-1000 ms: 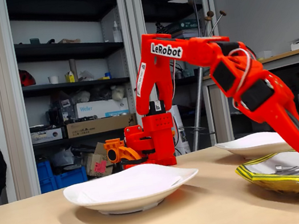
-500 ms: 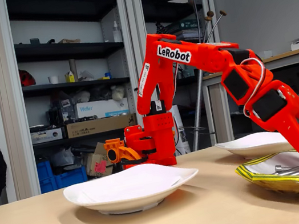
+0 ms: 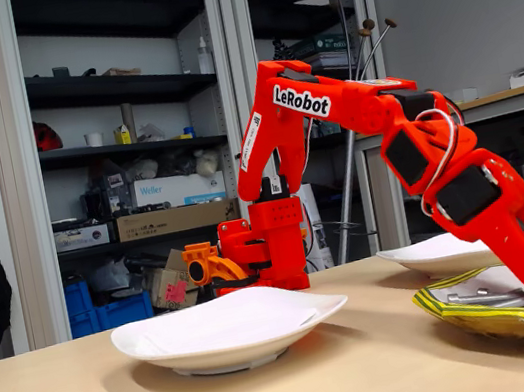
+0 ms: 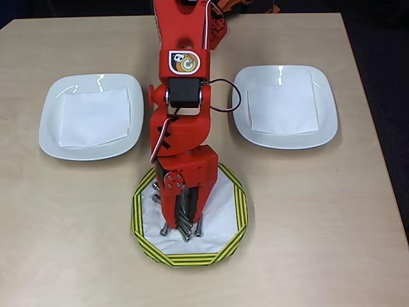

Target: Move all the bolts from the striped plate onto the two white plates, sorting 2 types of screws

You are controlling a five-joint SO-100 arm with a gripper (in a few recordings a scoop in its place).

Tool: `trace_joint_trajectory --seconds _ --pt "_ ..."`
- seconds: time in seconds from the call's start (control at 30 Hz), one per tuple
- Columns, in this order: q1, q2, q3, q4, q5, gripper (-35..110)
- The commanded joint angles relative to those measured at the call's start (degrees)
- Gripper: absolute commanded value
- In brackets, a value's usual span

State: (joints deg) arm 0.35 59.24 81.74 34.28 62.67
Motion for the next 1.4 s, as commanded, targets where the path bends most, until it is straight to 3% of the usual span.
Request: trace_joint_trajectory --seconds 0.0,0.77,1.37 --pt "2.11 -0.18 -0.97 1.58 0.53 1" --pt "2.02 -0.62 -22.68 23.03 -6.5 0" --pt "-8.17 -3.87 -13.71 11.07 7.47 0"
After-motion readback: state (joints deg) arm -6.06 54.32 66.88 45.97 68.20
